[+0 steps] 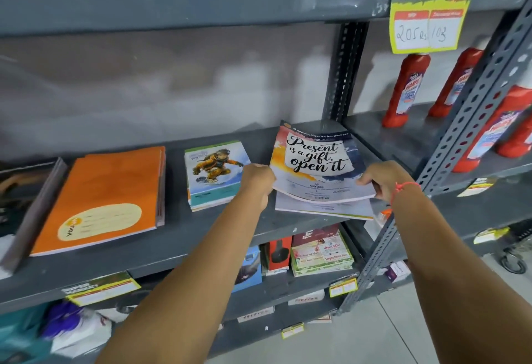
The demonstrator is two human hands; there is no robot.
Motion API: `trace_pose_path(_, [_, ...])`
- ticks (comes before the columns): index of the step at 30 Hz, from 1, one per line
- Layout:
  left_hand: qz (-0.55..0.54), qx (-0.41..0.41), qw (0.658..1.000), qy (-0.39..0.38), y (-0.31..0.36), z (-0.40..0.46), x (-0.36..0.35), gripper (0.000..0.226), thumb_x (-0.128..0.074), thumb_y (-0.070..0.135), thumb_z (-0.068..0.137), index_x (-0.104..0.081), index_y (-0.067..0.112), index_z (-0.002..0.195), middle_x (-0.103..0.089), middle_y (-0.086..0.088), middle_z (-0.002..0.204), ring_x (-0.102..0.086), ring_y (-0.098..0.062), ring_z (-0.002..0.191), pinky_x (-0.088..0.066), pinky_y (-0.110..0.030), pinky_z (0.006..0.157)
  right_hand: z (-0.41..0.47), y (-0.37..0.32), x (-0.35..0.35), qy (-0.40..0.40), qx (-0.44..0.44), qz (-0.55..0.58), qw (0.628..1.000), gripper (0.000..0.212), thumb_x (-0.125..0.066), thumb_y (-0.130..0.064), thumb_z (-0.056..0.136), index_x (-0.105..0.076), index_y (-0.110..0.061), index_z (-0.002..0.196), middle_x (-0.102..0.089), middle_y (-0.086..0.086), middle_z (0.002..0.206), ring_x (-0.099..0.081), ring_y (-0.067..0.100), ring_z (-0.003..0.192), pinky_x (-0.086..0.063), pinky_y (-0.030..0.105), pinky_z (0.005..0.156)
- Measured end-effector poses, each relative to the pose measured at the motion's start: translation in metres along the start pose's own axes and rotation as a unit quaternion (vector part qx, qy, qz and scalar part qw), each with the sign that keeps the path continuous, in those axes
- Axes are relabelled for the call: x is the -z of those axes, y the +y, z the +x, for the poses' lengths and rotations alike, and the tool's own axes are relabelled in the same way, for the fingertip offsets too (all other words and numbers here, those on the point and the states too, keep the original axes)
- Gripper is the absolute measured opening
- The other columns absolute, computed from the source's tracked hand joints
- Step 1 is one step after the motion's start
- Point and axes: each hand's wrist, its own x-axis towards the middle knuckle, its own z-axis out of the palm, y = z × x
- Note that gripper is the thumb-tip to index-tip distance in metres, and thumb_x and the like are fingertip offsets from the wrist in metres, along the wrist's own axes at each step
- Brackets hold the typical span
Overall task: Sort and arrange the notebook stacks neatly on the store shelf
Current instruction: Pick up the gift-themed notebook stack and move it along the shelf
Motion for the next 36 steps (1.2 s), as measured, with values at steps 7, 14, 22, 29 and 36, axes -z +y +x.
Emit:
trace_pose_path(7, [-0.025, -0.054, 0.998, 0.014, 0.011, -0.011, 0.102, 0.027, -0.049, -0.01, 0.083, -0.062, 0.01, 0.095, -0.059, -0.009, 0.08, -0.043, -0.012, 0.054, -0.037, -0.015, 0.039, -0.043, -0.051, -0.054, 0.028, 0.095, 0.038, 0.994, 0.031, -0.06, 0.011, 0.07, -0.042, -0.006, 0.052, -0.042, 0.012, 0.054, -0.04, 0.02, 0.055, -0.039, 0.031, 0.052])
trace_pose_path(14, [-0.032, -0.102, 0.991, 0.078, 0.018, -0.041, 0.3, 0.026, -0.046, -0.009, 0.085, -0.06, 0.013, 0.082, -0.066, 0.001, 0.066, -0.049, -0.005, 0.046, -0.034, -0.015, 0.043, -0.126, -0.12, -0.217, -0.071, 0.194, 0.039, 0.978, 0.032, -0.064, 0.01, 0.067, -0.045, -0.009, 0.05, -0.051, 0.016, 0.07, -0.054, 0.024, 0.072, -0.048, 0.039, 0.064])
trace_pose_path(22, [0.018, -0.083, 0.966, 0.243, 0.027, -0.054, 0.522, 0.033, -0.046, -0.008, 0.083, -0.062, 0.016, 0.068, -0.056, 0.005, 0.038, -0.031, -0.004, 0.025, -0.026, -0.016, 0.04, -0.226, -0.169, -0.421, -0.189, 0.233, -0.028, 0.953, 0.039, -0.061, 0.002, 0.075, -0.034, -0.014, 0.052, -0.041, 0.009, 0.064, -0.041, 0.02, 0.065, -0.034, 0.027, 0.055])
trace_pose_path(29, [0.111, -0.077, 0.945, 0.296, 0.014, -0.031, 0.602, 0.03, -0.051, -0.007, 0.085, -0.059, -0.001, 0.114, -0.054, -0.011, 0.1, -0.042, -0.016, 0.055, -0.035, -0.024, 0.047, -0.251, -0.172, -0.507, -0.182, 0.212, -0.055, 0.959, 0.039, -0.063, -0.001, 0.076, -0.035, -0.012, 0.051, -0.041, 0.003, 0.057, -0.042, 0.021, 0.061, -0.026, 0.025, 0.043])
trace_pose_path(36, [0.176, -0.073, 0.943, 0.274, -0.004, -0.013, 0.621, 0.038, -0.041, -0.015, 0.084, -0.045, 0.012, 0.057, -0.045, -0.008, 0.064, -0.042, -0.015, 0.058, -0.043, -0.019, 0.046, -0.25, -0.152, -0.534, -0.14, 0.205, -0.096, 0.964, 0.035, -0.058, -0.004, 0.08, -0.037, -0.012, 0.054, -0.041, 0.0, 0.058, -0.046, 0.022, 0.063, -0.025, 0.022, 0.04])
